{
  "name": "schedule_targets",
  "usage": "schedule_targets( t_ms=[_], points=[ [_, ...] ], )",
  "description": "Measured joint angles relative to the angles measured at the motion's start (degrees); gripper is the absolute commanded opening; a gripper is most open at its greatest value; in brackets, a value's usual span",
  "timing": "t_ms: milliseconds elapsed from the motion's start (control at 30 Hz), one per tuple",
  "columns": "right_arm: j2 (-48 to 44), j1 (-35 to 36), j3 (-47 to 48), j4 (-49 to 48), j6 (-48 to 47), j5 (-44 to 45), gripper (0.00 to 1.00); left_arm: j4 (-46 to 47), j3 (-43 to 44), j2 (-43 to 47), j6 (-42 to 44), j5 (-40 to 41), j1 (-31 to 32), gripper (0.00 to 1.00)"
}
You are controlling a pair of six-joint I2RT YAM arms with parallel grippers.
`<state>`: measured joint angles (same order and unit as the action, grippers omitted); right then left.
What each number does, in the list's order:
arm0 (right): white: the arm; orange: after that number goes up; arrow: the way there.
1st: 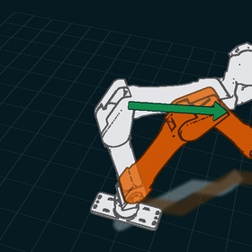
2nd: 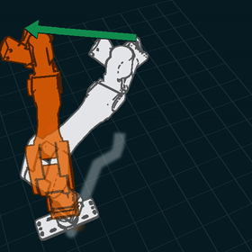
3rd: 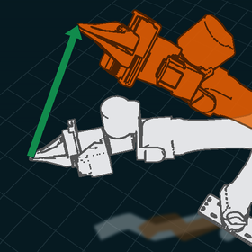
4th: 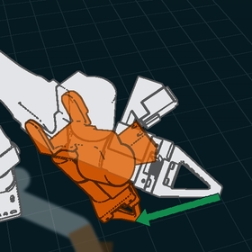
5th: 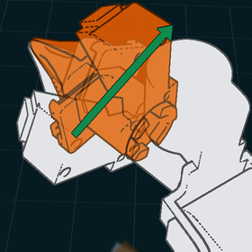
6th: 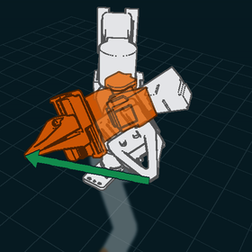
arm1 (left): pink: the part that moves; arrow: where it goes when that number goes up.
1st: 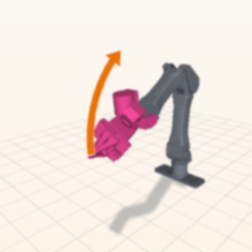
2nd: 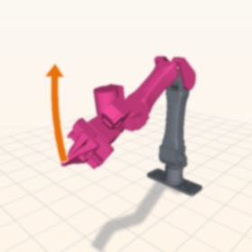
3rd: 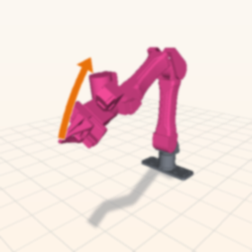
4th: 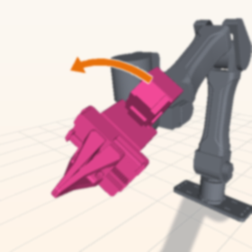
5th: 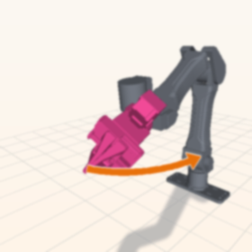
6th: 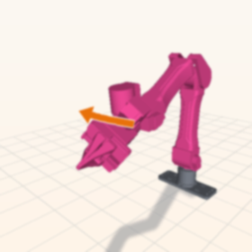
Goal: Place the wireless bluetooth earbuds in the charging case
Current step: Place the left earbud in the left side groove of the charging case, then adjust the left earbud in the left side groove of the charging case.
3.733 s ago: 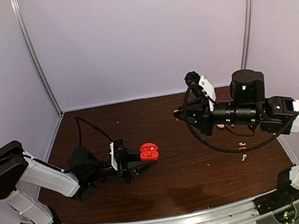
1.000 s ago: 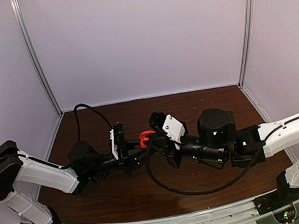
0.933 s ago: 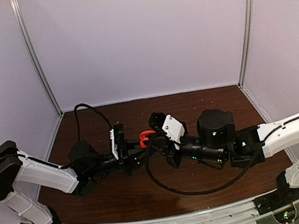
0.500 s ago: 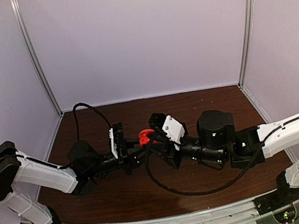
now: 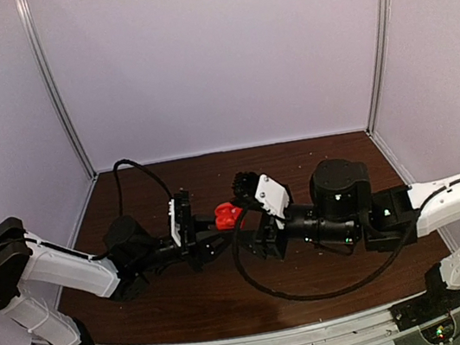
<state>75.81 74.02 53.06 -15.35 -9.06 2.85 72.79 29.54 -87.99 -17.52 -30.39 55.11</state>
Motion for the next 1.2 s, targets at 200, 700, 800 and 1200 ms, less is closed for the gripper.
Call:
schedule_targets(
  t_ms=[200,700,800,1200],
  points=[
    [-3.67,0.0,3.74,6.14,-1.46,-3.41,0.67,-0.02,0.22,-0.02,-0.02,-3.04,0.0,0.0],
    [-4.63,0.0,11.3,25.55,-4.79,-5.46,0.76,-2.21,2.84,-0.17,0.0,-13.03,0.0,0.0],
    [-4.59,0.0,11.3,27.89,-5.14,-5.6,0.78,-2.64,3.15,-0.52,0.0,-14.93,0.0,0.0],
    [-2.82,-0.02,12.37,31.17,-6.14,-5.44,0.81,-4.24,3.91,-0.85,0.04,-18.29,0.0,0.0]
  ],
)
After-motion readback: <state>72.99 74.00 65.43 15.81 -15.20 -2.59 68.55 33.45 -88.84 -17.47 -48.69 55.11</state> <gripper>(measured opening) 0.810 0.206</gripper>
